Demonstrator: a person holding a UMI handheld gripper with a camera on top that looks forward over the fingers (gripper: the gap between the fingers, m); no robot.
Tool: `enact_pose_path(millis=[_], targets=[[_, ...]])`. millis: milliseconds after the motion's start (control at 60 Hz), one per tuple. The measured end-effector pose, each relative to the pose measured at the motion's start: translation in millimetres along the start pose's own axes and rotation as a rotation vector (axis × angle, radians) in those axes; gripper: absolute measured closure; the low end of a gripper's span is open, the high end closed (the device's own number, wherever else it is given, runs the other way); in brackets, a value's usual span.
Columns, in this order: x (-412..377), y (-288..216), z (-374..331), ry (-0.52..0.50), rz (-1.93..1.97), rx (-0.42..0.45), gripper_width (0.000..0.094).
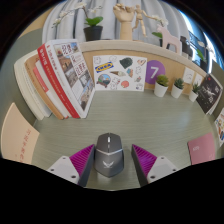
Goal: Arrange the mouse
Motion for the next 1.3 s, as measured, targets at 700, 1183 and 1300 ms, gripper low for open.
enact_pose_path(millis=[700,1183,1300], targets=[[17.5,-20.3,-11.0,-0.148,0.012,0.011,0.0595],[260.0,-216.8,-203.5,-0.108,-0.064,0.495,0.0595],[313.3,-180.1,-197.1,-0.062,-0.023,0.448,0.0597]])
Point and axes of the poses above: the point between the fingertips, and its own axes, seen from behind it with the camera up: x to the right, y down, z forward, the way the camera looks, the point moved 6 cm from there along -z, backward, against the way the camera looks, and after that the axes turned 15 degrees about x, right-handed, at the moved point
